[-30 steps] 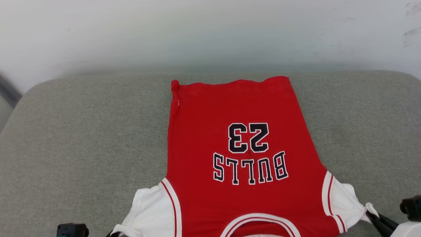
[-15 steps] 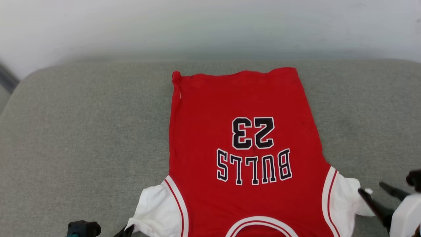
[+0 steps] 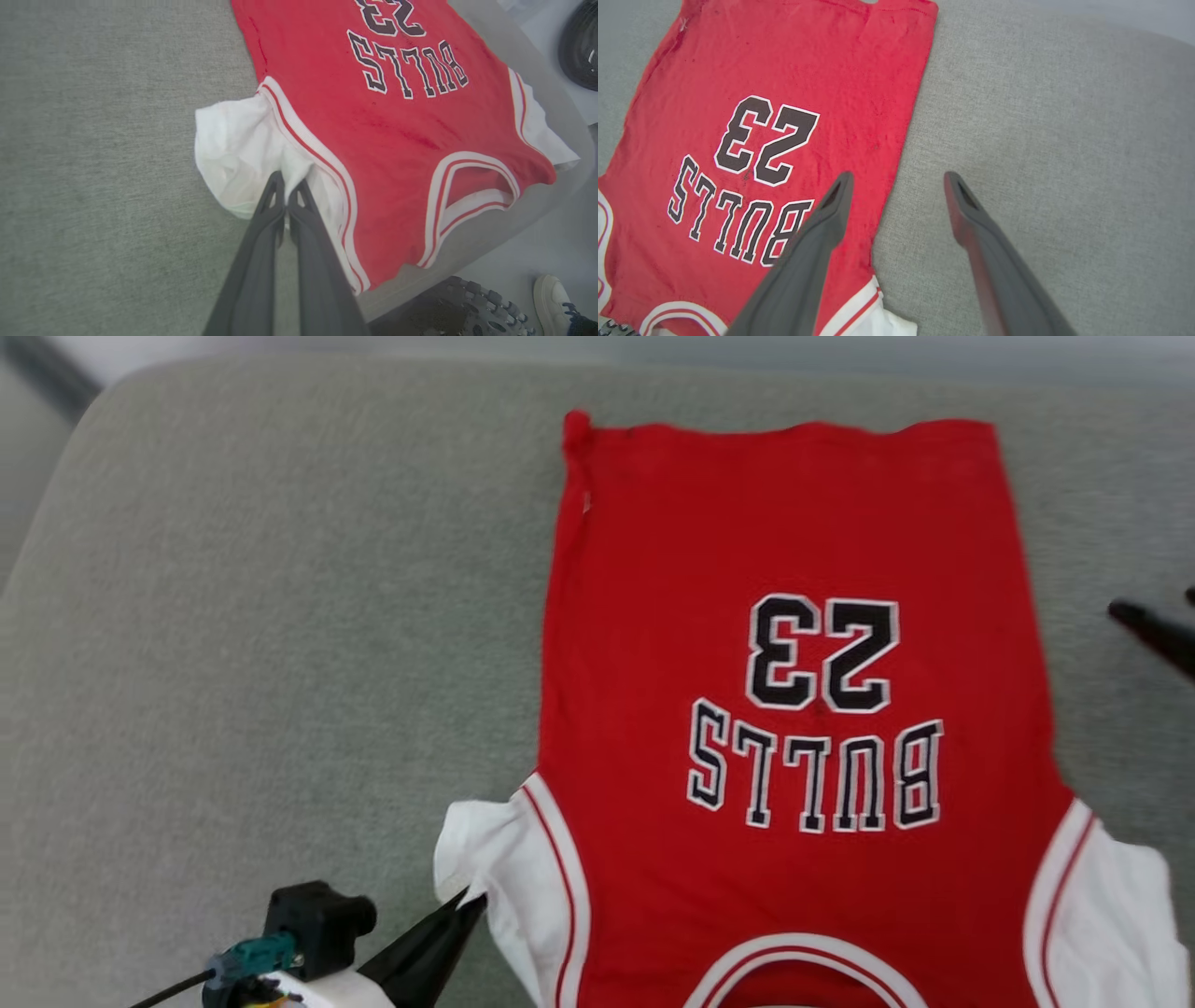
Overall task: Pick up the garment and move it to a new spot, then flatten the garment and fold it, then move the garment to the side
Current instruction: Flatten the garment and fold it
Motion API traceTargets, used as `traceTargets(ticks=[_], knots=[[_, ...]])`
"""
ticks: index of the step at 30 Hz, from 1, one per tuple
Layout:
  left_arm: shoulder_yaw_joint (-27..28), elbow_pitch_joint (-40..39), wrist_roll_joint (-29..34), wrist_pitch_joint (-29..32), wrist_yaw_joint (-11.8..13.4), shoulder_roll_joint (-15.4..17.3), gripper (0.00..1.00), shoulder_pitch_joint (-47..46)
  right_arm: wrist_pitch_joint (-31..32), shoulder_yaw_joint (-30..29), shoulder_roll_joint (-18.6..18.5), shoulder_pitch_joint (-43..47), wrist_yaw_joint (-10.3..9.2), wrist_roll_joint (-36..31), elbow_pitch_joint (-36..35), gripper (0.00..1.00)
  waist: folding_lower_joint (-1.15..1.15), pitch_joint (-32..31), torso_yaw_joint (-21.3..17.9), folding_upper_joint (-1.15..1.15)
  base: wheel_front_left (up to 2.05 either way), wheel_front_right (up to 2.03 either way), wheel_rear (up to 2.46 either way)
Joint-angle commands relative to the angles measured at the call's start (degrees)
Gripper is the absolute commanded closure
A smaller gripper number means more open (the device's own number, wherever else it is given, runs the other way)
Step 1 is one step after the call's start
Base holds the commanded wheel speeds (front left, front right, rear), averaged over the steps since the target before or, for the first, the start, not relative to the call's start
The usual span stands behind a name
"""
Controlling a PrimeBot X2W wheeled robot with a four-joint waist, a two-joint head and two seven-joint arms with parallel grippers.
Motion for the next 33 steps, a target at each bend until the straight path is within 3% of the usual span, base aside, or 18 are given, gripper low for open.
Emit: traceTargets(ticks=[1,6,15,23,33], knots=[[-0.33,-1.58,0.70,0.56,-0.22,-0.18,1.00,-1.64,3.79,-1.02,1.20,-4.58,-0.03,-1.36,1.70,0.00,-0.01,5.63,5.57,0.00,0.00,0.00,0.00],[-1.20,-5.48,1.78,1.76,-0.26,-0.86,1.00,-3.91,11.81,-2.47,2.46,-17.23,-0.03,-9.32,7.48,0.00,-0.01,10.38,10.00,0.00,0.00,0.00,0.00],[-2.43,-9.90,2.61,2.61,-0.62,-2.66,1.00,-7.03,16.67,-5.65,2.14,-31.39,-0.03,-21.08,19.05,0.00,-0.01,14.92,15.59,0.00,0.00,0.00,0.00],[-2.98,-10.93,3.19,2.20,-1.13,-3.30,1.00,-8.17,19.04,-8.96,2.57,-35.48,-0.04,-27.79,22.57,0.00,-0.01,17.31,17.92,0.00,0.00,0.00,0.00],[-2.81,-10.44,3.02,1.28,-1.39,-3.90,1.00,-8.80,20.93,-10.84,3.62,-31.07,-0.03,-29.54,23.16,0.00,-0.01,19.31,19.30,0.00,0.00,0.00,0.00]])
